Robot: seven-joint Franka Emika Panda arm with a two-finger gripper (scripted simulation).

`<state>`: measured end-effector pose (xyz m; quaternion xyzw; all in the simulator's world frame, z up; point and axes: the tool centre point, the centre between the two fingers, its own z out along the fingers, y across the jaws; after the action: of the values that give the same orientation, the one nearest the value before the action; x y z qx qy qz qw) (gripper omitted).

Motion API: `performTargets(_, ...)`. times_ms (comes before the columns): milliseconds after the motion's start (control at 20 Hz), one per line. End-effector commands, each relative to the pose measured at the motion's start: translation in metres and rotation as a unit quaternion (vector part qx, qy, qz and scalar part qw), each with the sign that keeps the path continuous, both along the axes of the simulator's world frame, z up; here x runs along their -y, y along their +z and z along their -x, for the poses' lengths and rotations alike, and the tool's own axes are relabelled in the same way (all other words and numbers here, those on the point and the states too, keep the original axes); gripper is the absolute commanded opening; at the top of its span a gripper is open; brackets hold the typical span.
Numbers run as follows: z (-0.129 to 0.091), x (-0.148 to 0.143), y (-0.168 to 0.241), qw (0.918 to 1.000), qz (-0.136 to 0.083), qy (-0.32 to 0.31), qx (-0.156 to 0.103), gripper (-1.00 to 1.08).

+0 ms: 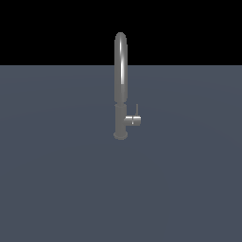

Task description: Turn on the faucet by rotating a designated handle.

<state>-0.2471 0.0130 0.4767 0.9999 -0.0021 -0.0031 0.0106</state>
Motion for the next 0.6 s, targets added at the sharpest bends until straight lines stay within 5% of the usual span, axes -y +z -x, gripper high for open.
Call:
performTargets(0,0.0,0.0,0.0,1.0,0.0,0.0,0.0,-1.0)
performTargets(550,-0.017,0.0,-0.002,0.9995,-0.019,-0.02,-0.019,-1.0)
